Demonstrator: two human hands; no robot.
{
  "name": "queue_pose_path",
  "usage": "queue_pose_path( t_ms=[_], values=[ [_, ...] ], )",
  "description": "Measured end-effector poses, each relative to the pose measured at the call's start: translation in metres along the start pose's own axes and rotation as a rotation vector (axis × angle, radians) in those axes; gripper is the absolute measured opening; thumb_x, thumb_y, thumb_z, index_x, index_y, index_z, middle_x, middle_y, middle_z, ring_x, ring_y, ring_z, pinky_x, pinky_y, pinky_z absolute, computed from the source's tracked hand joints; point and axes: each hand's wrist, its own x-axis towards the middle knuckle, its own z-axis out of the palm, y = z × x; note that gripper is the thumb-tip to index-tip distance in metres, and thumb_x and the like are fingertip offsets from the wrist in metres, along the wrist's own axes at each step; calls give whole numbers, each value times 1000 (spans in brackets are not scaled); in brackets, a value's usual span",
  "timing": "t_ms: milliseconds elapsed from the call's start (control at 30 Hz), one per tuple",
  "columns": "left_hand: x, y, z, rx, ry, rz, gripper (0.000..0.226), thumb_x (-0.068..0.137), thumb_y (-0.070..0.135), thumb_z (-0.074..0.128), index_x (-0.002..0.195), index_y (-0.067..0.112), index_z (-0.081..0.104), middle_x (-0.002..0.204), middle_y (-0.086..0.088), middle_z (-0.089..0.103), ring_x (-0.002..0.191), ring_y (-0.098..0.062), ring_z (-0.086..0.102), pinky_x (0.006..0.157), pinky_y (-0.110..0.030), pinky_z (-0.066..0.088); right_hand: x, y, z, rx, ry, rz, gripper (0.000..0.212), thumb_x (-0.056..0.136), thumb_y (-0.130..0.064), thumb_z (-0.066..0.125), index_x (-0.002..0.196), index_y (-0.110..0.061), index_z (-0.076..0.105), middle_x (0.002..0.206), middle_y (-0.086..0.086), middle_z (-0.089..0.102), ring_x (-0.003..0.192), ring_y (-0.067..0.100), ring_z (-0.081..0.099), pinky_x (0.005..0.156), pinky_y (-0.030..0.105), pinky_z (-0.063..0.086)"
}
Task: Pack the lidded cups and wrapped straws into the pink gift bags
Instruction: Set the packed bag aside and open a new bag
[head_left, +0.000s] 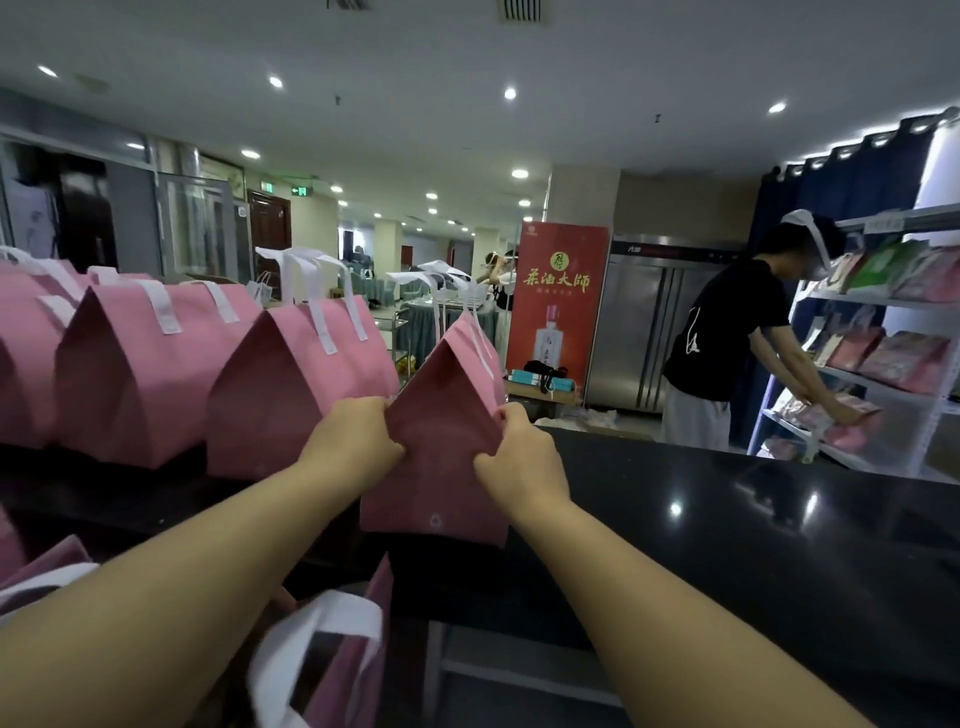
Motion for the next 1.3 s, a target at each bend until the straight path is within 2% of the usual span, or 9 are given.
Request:
queue_pose_path(
  t_ms=[267, 433, 533, 633, 733, 833, 933, 1100, 1300],
  values=[
    [21, -38, 3, -5, 111, -39, 23, 75, 17, 61, 93, 5, 54, 96, -19, 60, 90, -38, 56, 70, -39, 45, 23, -31, 36, -77, 6, 49, 38, 85, -12, 54, 120, -14, 41, 108, 12, 57, 96, 32, 57, 78, 39, 49],
    [18, -45, -4, -26, 140, -13, 32, 75, 27, 68, 95, 5, 55, 100, -18, 61, 94, -37, 55, 72, -38, 42, 20, -37, 29, -149, 1, 98, 45, 85, -26, 59, 123, -13, 40, 117, 9, 55, 101, 32, 56, 81, 42, 49],
    [8, -46, -20, -86, 158, 25, 49, 72, 36, 75, 108, 7, 59, 104, -14, 63, 100, -33, 56, 81, -39, 46, 7, -37, 17, -157, 82, 32, 53, 84, -36, 64, 127, -13, 41, 123, 7, 52, 108, 28, 54, 87, 42, 48],
    [-12, -47, -42, -143, 197, 101, 49, 70, 38, 76, 106, 10, 61, 100, -10, 66, 95, -26, 59, 85, -39, 48, -18, -39, 2, -104, 165, -87, 53, 84, -37, 66, 127, -17, 44, 121, 4, 54, 105, 21, 54, 83, 36, 47],
    [-42, -49, -68, -177, 199, 192, 37, 69, 37, 77, 96, 15, 64, 88, -1, 68, 82, -16, 62, 78, -34, 51, -51, -46, -12, -42, 192, -184, 45, 83, -36, 67, 121, -19, 49, 113, -1, 57, 96, 15, 56, 80, 35, 50],
    [-83, -52, -93, -170, 122, 269, 24, 69, 40, 75, 84, 25, 64, 76, 13, 65, 70, 3, 60, 64, -19, 47, -90, -56, -23, 0, 175, -282, 36, 83, -36, 67, 113, -21, 54, 103, -6, 59, 90, 11, 57, 79, 35, 52],
    [-132, -54, -108, -167, 69, 302, 16, 70, 40, 74, 78, 31, 63, 69, 17, 64, 66, 8, 59, 56, -11, 42, -129, -66, -31, 47, 129, -354, 27, 82, -36, 69, 103, -21, 60, 95, -8, 62, 83, 8, 60, 74, 33, 53],
    [-212, -69, -114, -166, 72, 292, 15, 69, 40, 73, 79, 35, 64, 70, 18, 64, 69, 5, 61, 58, -14, 45, -193, -79, -35, 165, 42, -474, 16, 82, -29, 71, 90, -17, 65, 86, -5, 67, 77, 8, 62, 65, 30, 54],
    [-279, -107, -103, 103, 109, 172, 31, 72, 31, 74, 99, 17, 69, 96, 1, 67, 89, -21, 56, 79, -40, 48, -263, -77, -19, 119, -82, -680, 20, 83, -25, 70, 96, -11, 66, 90, 1, 66, 79, 10, 58, 67, 28, 52]
  ],
)
